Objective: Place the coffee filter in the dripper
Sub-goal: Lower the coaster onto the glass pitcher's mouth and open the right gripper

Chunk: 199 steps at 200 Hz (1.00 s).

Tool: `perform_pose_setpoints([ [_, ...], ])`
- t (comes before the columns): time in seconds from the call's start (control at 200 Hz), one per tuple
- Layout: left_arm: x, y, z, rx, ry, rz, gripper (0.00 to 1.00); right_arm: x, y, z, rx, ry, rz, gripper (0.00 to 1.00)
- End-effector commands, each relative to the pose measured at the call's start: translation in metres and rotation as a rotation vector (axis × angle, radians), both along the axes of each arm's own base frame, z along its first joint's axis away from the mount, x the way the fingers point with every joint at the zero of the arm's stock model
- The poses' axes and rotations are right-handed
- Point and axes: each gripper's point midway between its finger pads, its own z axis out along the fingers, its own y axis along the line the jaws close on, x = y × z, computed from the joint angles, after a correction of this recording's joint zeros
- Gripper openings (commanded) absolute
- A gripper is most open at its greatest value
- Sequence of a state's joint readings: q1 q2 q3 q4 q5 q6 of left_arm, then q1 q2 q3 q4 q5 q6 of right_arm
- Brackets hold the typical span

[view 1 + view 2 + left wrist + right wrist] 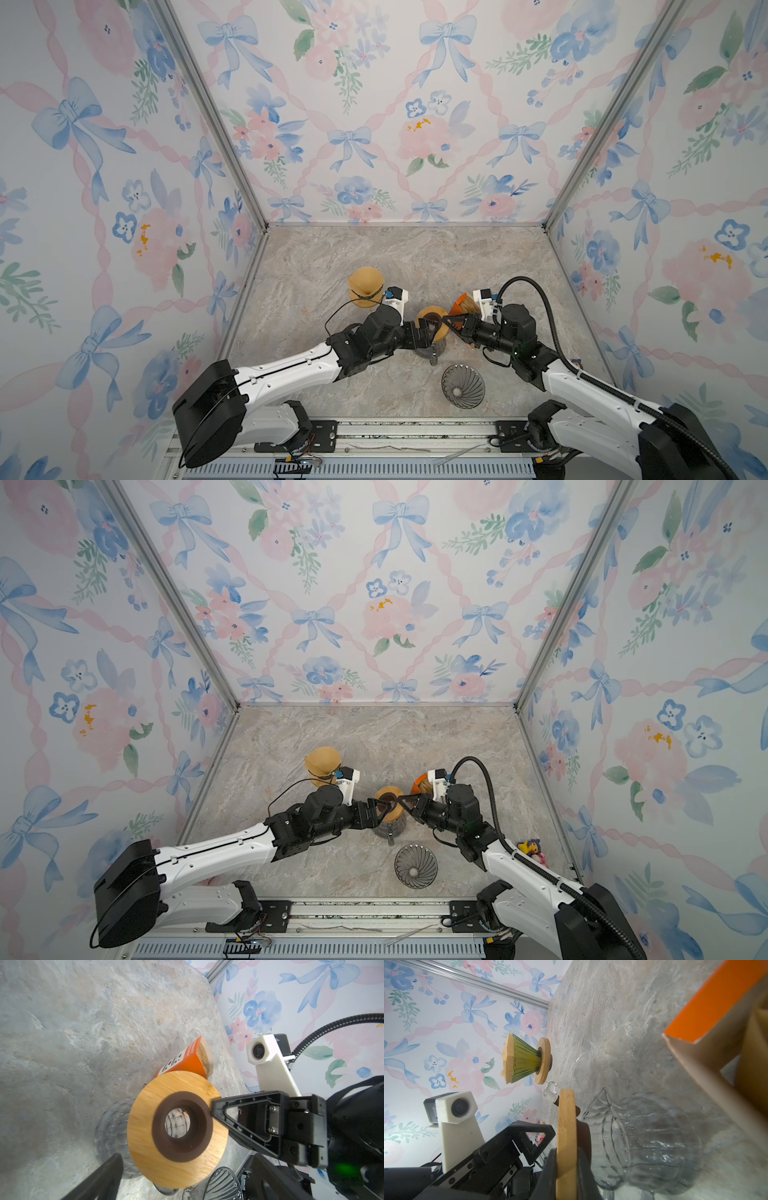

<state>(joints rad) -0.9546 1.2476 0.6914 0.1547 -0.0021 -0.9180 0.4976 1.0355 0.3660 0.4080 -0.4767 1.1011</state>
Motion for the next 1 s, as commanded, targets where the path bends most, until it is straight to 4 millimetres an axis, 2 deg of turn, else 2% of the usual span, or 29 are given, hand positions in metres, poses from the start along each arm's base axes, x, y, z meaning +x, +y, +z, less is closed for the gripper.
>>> perform_pose_setpoints([
  [0.0,0.003,0.0,-0.002,0.019,0.02,0.004,0.98,0.003,0.001,0.006,0.037,-0.028,0.004,0.07],
  [0.28,0.004,-0.002,-0.007,0.028,0.035,-0.004,0.98,0.001,-0.003,-0.005,0.017,-0.002,-0.006,0.09],
  [0.435,0.003,-0.002,-0.019,0.06,0.058,-0.007,0.98,-0.001,-0.006,-0.012,-0.001,0.013,-0.006,0.13],
  [0.445,0.006,-0.006,-0.009,0.043,0.045,-0.006,0.98,-0.001,-0.006,-0.012,-0.002,0.015,-0.006,0.14],
  [0.47,0.007,-0.007,-0.005,0.039,0.041,-0.003,0.98,-0.001,-0.006,-0.013,-0.004,0.017,-0.006,0.14],
  [0.99,0.008,-0.013,-0.012,0.052,0.061,-0.02,0.98,-0.005,-0.018,-0.021,-0.087,0.039,-0.021,0.23],
])
